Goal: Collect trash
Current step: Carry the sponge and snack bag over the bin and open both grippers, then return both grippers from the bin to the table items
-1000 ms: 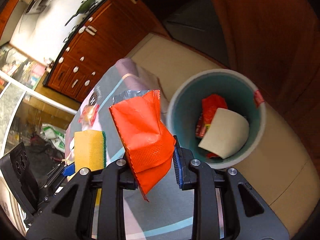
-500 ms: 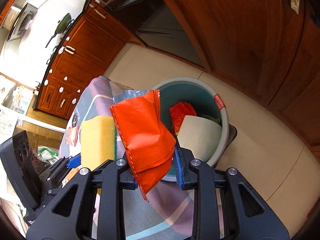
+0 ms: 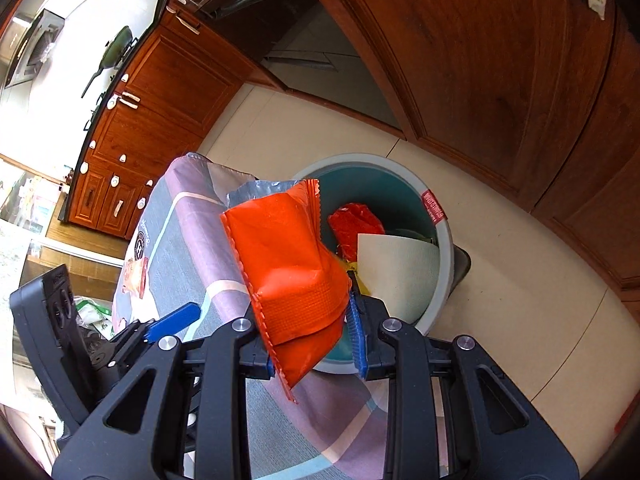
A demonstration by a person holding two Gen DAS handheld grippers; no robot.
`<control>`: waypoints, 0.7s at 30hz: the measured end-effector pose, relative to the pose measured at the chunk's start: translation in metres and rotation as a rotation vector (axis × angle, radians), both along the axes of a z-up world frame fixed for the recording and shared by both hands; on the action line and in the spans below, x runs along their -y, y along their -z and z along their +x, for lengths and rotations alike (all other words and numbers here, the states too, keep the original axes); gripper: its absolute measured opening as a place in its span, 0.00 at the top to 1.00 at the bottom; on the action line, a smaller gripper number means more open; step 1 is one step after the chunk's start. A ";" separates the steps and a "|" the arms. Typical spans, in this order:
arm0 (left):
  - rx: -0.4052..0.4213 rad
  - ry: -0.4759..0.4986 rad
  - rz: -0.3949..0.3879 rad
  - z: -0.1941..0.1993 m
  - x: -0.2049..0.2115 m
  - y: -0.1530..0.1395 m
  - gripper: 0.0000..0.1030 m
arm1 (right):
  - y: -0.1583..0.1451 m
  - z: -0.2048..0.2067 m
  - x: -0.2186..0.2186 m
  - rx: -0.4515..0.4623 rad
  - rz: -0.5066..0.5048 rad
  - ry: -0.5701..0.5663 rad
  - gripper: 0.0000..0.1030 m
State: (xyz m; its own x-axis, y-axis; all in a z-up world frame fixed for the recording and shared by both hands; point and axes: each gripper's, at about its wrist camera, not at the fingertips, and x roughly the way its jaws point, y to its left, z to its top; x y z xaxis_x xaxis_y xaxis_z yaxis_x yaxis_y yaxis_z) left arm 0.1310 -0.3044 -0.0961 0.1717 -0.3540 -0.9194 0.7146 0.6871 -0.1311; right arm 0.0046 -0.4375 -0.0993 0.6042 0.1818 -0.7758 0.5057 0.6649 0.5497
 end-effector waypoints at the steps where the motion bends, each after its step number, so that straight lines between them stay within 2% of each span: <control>1: 0.001 -0.005 -0.002 0.001 -0.003 -0.001 0.09 | 0.001 0.001 -0.001 -0.002 0.000 -0.001 0.74; 4: -0.006 -0.019 -0.015 -0.002 -0.008 -0.006 0.05 | 0.001 0.005 -0.003 -0.010 -0.005 -0.004 0.71; 5: -0.008 -0.023 -0.017 -0.002 -0.010 -0.006 0.04 | 0.002 0.006 -0.004 -0.013 -0.001 -0.001 0.57; 6: -0.010 -0.025 -0.018 -0.002 -0.012 -0.007 0.04 | 0.001 0.006 -0.005 -0.015 -0.004 0.010 0.30; 7: -0.012 -0.027 -0.017 -0.003 -0.014 -0.007 0.04 | 0.001 0.005 -0.006 -0.016 -0.014 0.023 0.23; 14: -0.026 -0.036 -0.012 -0.005 -0.023 -0.005 0.04 | 0.005 0.006 -0.011 -0.056 0.008 0.034 0.22; 17: -0.028 -0.043 -0.017 -0.005 -0.027 -0.008 0.04 | 0.006 0.005 -0.015 -0.067 0.012 0.038 0.17; 21: -0.031 -0.057 -0.025 -0.007 -0.034 -0.012 0.04 | 0.002 0.004 -0.022 -0.077 0.004 0.032 0.17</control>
